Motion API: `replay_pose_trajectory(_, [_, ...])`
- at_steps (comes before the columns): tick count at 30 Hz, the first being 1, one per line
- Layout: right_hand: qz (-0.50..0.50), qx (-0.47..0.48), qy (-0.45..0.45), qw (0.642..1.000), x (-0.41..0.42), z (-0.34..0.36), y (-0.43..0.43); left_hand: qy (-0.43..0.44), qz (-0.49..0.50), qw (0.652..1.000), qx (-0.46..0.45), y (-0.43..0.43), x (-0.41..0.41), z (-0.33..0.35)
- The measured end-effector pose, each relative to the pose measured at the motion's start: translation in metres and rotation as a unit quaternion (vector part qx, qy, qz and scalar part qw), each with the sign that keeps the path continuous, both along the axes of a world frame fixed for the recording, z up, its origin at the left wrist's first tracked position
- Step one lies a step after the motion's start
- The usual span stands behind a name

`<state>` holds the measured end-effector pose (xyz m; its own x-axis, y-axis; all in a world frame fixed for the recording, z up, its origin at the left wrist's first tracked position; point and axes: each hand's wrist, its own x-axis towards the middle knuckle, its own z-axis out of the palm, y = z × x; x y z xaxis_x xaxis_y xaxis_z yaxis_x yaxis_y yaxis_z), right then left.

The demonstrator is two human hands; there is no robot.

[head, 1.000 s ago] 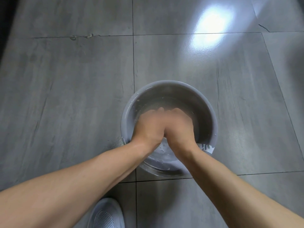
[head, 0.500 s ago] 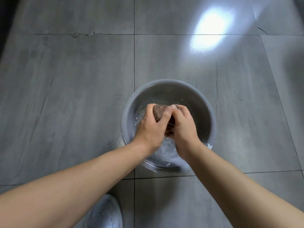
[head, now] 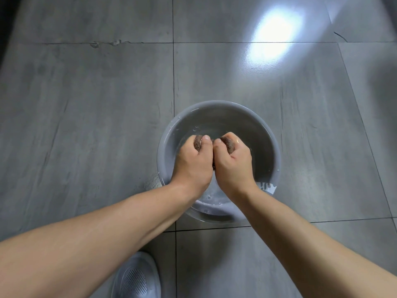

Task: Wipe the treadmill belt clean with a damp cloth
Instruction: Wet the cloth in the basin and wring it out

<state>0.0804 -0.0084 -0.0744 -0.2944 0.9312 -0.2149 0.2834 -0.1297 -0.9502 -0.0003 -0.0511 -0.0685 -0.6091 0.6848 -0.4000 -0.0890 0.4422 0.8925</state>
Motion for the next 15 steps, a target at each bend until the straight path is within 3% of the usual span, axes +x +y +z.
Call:
replay_pose_trajectory(5, [0.012,-0.052,-0.025,0.998,0.003,-0.005,0.004,-0.090,-0.020,0.995,-0.031,0.005,-0.009,-0.006])
replay_pose_trajectory(8, [-0.076,-0.207,0.072,0.973,0.006,0.001,0.008,-0.114,-0.045,0.992,-0.026,0.002,-0.011,-0.003])
replay_pose_trajectory(11, [-0.128,-0.290,0.149,0.937,0.006,0.019,0.011,-0.113,-0.064,0.990,-0.045,-0.001,-0.009,0.013])
replay_pose_trajectory(13, [-0.137,-0.308,0.163,0.927,0.007,0.029,0.010,-0.111,-0.083,0.989,-0.056,-0.002,-0.010,0.026])
replay_pose_trajectory(15, [-0.132,-0.276,0.128,0.943,0.009,0.040,0.007,-0.090,-0.114,0.986,-0.077,-0.004,-0.018,0.041])
